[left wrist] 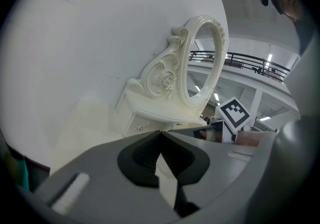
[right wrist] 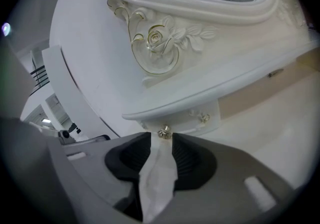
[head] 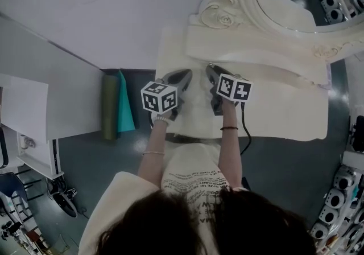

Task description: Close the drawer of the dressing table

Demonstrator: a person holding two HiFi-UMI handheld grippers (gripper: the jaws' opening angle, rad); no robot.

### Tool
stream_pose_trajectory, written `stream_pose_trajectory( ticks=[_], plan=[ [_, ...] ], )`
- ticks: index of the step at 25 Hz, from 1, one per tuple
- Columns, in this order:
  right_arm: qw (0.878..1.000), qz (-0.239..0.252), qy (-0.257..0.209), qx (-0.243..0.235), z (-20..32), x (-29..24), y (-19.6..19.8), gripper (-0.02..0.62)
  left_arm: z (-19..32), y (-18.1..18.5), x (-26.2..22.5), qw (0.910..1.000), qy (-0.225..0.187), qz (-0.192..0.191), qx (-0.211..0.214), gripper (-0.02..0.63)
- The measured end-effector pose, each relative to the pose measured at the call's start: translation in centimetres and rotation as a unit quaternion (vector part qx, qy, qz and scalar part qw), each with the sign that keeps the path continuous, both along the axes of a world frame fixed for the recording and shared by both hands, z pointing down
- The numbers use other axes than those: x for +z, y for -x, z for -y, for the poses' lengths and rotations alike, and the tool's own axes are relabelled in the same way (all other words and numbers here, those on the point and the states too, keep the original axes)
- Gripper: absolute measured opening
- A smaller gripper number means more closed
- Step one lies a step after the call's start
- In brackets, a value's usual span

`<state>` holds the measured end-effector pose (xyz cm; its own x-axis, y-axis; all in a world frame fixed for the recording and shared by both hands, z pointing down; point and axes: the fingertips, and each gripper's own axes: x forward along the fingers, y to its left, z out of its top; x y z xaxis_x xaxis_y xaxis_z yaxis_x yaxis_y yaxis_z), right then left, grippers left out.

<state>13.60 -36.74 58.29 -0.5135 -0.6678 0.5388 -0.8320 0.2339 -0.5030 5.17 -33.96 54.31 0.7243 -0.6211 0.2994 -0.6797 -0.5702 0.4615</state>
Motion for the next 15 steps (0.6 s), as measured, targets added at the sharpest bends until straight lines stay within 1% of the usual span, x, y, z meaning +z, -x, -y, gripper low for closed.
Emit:
stream_pose_trajectory(
  ticks=[3,5,7,10,13,15],
  plan=[
    [1.0,0.004,-0.007,0.0,-0.5,-0.5,0.0,0.121,-0.4,0.0,-0.5,1.0,-0.005,-0.007,0.003,0.005],
    [1.0,0.005,-0.013,-0.013,-1.1,-1.0,0.4,0.121,-0.7,-0.1,-1.0,0.9999,-0.011,-0.01,0.007,0.005],
    [0.999,0.001,-0.025,-0.027,-1.5,-1.5,0.7,0.1,-1.1,-0.2,-1.6,0.9997,-0.017,-0.013,0.012,0.005],
    [0.998,0.002,-0.043,-0.041,-1.9,-2.8,1.0,0.1,-1.9,-0.5,-2.4,0.9992,-0.025,-0.019,0.023,0.005],
    [0.997,0.001,-0.06,-0.048,-2.2,-4.2,1.1,0.063,-2.9,-0.7,-2.9,0.9986,-0.032,-0.018,0.038,0.005],
    [0.996,-0.007,-0.071,-0.061,-2.7,-5.0,1.4,0.044,-3.5,-0.8,-3.0,0.9983,-0.035,-0.019,0.043,0.005]
  ],
)
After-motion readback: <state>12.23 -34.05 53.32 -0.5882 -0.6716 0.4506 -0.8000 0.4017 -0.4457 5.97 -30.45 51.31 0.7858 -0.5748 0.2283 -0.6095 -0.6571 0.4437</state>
